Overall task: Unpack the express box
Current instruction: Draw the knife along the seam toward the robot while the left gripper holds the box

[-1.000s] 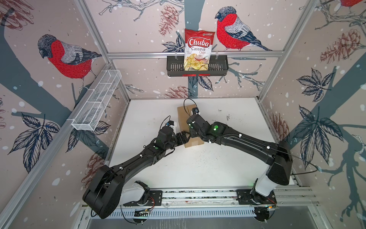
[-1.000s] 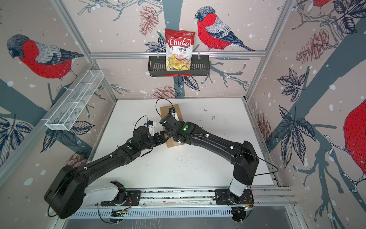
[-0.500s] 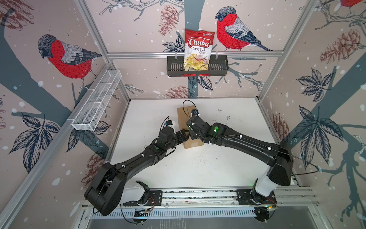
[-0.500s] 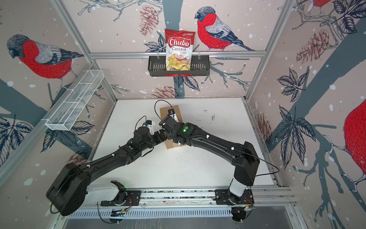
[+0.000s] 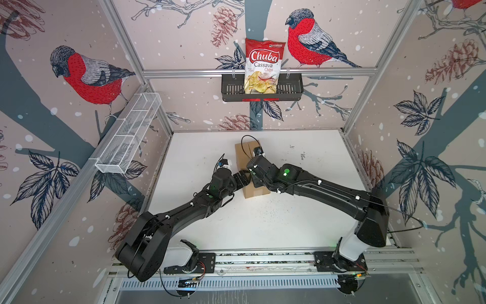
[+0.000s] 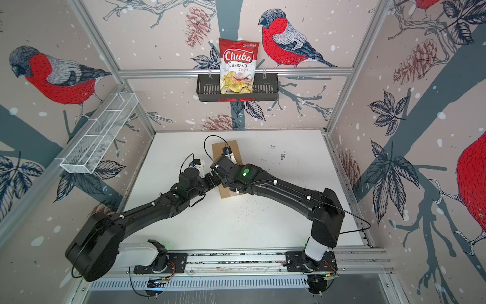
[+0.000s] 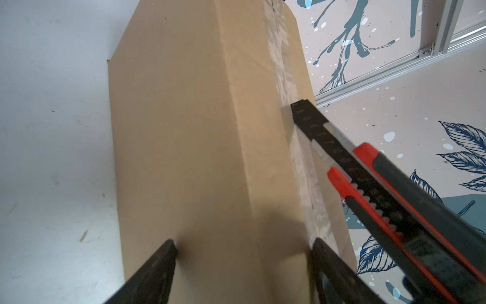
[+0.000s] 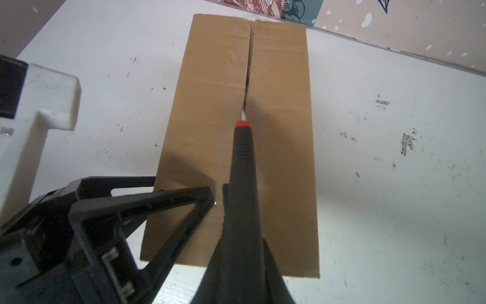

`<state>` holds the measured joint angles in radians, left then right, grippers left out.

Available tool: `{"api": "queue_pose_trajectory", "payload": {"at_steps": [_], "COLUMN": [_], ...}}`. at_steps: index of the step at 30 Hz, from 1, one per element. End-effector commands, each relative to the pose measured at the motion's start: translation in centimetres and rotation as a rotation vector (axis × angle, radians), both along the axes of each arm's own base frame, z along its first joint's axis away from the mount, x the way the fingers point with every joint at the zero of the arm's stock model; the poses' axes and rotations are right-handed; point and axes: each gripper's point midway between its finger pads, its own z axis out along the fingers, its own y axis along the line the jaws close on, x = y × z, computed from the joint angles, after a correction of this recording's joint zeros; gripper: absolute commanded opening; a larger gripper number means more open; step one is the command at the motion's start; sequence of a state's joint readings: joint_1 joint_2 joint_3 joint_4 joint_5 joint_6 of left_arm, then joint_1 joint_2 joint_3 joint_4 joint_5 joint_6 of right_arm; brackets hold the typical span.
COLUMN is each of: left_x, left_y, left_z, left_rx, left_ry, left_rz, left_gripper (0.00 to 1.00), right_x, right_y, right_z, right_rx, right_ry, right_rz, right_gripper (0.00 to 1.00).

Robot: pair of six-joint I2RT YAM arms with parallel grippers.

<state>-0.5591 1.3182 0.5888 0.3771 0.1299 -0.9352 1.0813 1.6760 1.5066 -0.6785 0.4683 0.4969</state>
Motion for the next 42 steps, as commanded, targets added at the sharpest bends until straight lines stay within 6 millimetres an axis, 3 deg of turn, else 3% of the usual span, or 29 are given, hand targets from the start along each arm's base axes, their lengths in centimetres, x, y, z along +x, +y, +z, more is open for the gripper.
{"api": "queue_pose_trajectory", "payload": {"at_steps": [1, 42], "left_x": [0.2, 0.9], "left_y": [0.9, 0.9], "left_z": [-1.5, -1.8], "left_rx": [0.043, 0.027], "left_ry": [0.035, 0.026], "left_rz": [0.047, 0.098], "left_gripper": [0.79, 0.79], "right_x": [-1.6, -3.6], "right_y": [-0.5, -1.0], "right_z": [-1.1, -1.6], "right_rx": [-0.039, -0.047], "right_ry": [0.073, 0.182], "right_rz": [0.035, 0.012], "right_gripper": [0.0, 0.0]}}
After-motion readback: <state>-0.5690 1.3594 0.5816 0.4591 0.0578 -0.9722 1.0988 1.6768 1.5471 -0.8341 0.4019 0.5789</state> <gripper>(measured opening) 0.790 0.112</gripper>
